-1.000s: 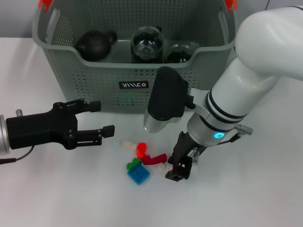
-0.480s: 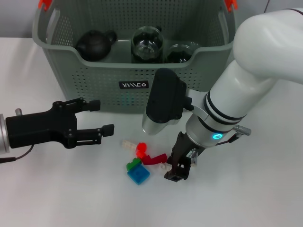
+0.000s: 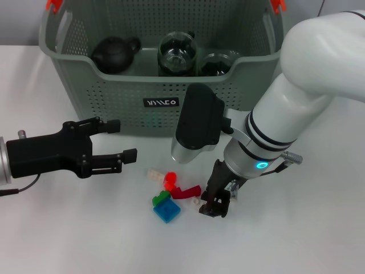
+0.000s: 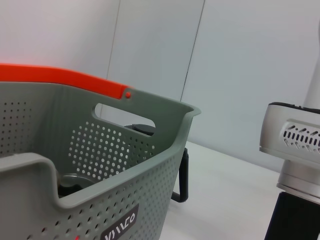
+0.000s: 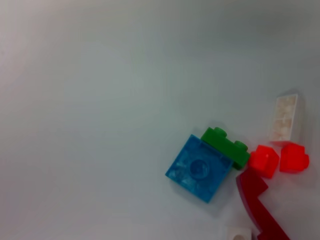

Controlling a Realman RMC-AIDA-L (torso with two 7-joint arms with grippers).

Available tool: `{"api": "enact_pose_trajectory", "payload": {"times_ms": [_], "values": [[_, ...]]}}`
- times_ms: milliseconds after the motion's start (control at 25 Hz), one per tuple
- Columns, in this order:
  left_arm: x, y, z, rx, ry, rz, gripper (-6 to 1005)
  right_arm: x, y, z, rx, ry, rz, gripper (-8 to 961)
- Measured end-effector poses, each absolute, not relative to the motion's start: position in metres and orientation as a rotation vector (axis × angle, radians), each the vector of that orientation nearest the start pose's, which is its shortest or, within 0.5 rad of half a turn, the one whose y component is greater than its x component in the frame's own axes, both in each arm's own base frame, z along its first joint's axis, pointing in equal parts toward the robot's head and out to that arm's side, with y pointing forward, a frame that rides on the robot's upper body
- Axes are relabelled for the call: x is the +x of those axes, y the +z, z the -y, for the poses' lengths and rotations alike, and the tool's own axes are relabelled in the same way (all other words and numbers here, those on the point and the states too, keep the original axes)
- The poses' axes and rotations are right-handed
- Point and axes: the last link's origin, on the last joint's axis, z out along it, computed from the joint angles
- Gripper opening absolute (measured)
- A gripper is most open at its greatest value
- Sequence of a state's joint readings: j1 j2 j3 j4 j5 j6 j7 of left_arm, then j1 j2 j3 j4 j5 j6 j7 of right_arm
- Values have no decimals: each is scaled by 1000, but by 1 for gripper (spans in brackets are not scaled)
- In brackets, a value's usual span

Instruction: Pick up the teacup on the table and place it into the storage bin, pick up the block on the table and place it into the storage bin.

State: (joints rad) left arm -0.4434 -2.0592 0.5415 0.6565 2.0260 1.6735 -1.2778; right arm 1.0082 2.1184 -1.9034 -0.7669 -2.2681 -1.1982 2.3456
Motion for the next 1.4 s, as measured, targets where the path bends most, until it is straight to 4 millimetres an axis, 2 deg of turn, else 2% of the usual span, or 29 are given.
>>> {"api": "enact_pose_trajectory", "payload": {"times_ms": [240,800,1000,1400], "values": [[-293,24,-301,-2647,-773,604,861,124,-139,-348,-2987,-757,-263,256],[-292,24,-300,-2649,-777,603,861,123,-138,-347,-2995,-759,-264,281],[-292,24,-300,-2651,-780,602,861,124,-138,-347,-2993,-758,-266,369],[-292,24,-300,-2651,-780,602,861,124,-141,-345,-2987,-773,-244,371]]}}
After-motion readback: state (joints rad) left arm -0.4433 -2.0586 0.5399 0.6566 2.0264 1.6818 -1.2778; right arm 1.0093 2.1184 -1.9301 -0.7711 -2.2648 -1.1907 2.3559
